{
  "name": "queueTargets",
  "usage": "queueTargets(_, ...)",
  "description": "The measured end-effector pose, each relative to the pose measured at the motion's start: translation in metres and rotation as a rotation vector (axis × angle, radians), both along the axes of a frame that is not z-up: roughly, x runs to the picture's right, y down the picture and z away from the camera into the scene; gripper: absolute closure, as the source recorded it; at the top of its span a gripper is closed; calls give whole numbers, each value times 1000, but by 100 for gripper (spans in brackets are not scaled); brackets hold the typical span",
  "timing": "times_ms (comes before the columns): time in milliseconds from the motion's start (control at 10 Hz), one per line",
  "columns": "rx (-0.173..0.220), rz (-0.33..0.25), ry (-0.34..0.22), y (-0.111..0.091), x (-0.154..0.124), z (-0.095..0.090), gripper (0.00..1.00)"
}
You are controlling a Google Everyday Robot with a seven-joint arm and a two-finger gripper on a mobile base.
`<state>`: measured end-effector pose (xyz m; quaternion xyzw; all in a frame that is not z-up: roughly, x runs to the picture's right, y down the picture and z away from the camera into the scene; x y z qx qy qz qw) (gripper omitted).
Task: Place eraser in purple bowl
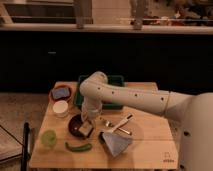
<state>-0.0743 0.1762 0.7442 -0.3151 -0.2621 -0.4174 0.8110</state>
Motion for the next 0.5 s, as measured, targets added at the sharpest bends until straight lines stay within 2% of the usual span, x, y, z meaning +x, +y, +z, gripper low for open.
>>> queueTargets(500,-2,-54,-30,-2,-29,3,100)
